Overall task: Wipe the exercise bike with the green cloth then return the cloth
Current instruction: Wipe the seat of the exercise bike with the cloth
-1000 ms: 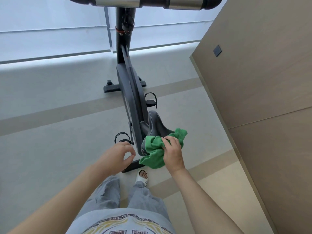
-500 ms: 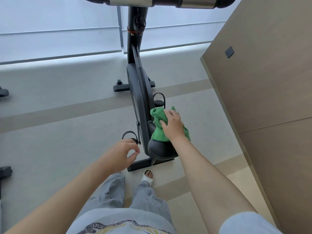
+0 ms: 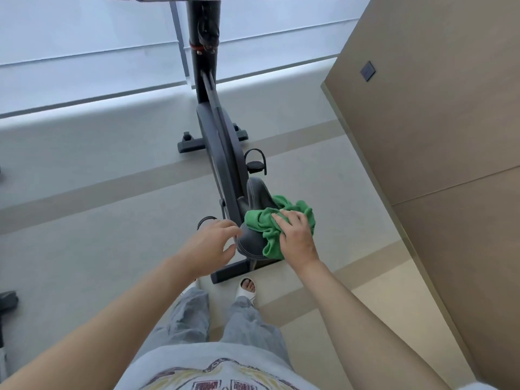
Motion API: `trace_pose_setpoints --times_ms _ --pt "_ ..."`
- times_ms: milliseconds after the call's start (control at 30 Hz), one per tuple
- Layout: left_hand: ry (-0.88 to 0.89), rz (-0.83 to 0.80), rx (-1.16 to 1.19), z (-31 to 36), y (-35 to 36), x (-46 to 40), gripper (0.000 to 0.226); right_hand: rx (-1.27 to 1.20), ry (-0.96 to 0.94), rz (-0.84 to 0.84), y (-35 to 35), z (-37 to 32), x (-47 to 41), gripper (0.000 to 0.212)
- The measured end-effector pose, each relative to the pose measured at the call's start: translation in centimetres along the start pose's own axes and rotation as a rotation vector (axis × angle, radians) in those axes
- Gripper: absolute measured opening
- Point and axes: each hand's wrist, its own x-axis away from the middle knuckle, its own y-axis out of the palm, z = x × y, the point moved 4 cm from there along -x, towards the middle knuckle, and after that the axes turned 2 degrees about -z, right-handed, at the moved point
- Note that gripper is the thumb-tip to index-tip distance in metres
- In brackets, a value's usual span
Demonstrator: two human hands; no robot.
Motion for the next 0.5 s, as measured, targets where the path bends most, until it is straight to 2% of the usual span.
trace_pose_setpoints --times_ms 133,300,500 --pt "0.018 -0.13 -0.138 0.5 3.0 -0.9 0.059 0.008 0.057 -0.021 -1.0 2.9 1.8 0.052" --pt "-0.012 -0.151 -0.162 0.6 4.3 -0.6 0.063 -0.036 0.255 -0.057 -3.3 6.6 2.5 0.058" --pt "-0.006 -0.209 -0.182 0.0 3.6 -0.7 0.068 -0.073 0.089 0.023 -4.4 0.8 -4.6 0.056"
